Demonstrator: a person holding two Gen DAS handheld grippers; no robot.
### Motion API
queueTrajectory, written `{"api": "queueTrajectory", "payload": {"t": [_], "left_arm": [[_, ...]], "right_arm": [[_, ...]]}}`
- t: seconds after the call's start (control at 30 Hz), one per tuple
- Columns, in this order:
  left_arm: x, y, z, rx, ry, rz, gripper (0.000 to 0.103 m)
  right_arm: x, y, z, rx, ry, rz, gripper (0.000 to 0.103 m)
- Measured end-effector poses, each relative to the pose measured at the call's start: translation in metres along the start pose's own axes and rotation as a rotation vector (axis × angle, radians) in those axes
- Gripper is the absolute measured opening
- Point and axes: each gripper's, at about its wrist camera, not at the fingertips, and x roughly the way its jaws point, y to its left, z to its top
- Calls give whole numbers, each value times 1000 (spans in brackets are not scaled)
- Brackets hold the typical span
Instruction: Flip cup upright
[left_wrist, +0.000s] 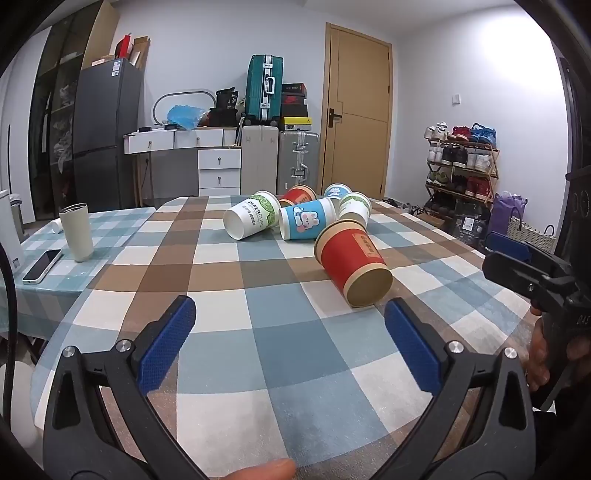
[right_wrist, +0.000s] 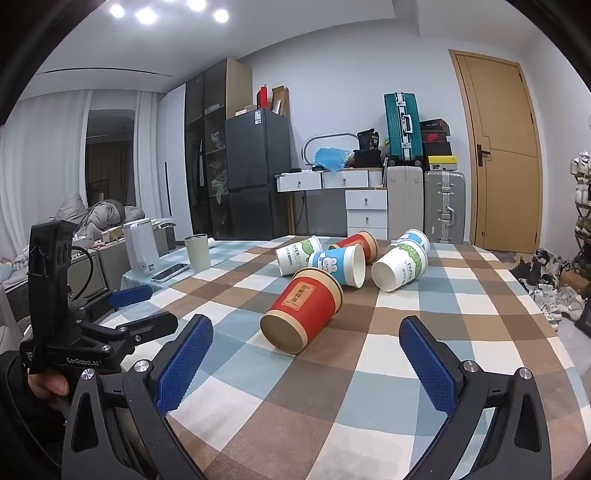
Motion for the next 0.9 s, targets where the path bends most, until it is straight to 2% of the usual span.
{"api": "queueTrajectory", "payload": {"t": [0.9], "left_arm": [[-5, 1, 0, -3, 0, -2, 102]], "right_arm": [[-1, -2, 1, -7, -4, 0, 103]]}}
